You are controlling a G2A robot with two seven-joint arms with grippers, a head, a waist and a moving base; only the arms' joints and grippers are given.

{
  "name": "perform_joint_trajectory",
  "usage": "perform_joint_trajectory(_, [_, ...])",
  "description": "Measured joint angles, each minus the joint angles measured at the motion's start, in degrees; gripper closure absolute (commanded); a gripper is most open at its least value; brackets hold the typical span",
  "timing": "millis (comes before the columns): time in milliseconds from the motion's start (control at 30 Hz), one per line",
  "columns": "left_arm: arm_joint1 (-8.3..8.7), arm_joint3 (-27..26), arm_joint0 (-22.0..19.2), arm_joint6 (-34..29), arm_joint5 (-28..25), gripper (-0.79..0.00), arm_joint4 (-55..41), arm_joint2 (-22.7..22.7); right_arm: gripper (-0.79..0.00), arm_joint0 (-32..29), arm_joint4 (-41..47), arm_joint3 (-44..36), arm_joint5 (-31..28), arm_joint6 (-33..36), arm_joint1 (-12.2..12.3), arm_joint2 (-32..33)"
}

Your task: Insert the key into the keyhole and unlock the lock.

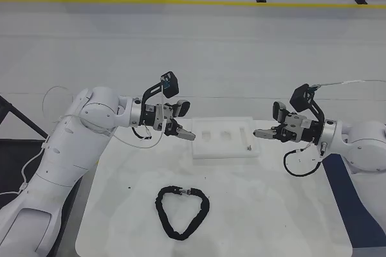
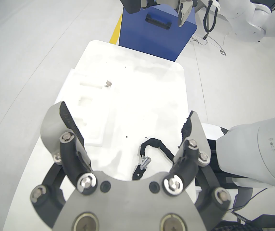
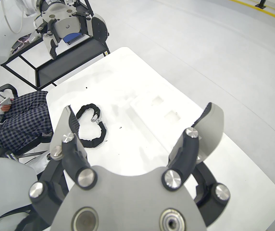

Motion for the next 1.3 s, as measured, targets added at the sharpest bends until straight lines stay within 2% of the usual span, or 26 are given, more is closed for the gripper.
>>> perform_joint_trajectory(567, [0.0, 0.0, 0.0, 0.0, 0.0, -0.785, 0.0, 0.0, -0.785, -0.2, -0.1, 0.0, 0.1, -0.3, 0.0, -0.1])
perform_joint_trajectory(800, [0.0, 0.0, 0.0, 0.0, 0.0, -0.785, 0.0, 0.0, -0.785, -0.5, -3.2, 2.7, 3.7, 0.1, -0.2, -2.0])
perform_joint_trajectory(1033, [0.0, 0.0, 0.0, 0.0, 0.0, -0.785, 0.0, 0.0, -0.785, 3.1, -4.3, 9.2, 9.2, 2.1, -1.7, -8.6])
perform_joint_trajectory(1300, [0.0, 0.0, 0.0, 0.0, 0.0, -0.785, 0.0, 0.0, -0.785, 11.5, -5.9, 19.2, 17.6, 5.8, -5.1, -19.7])
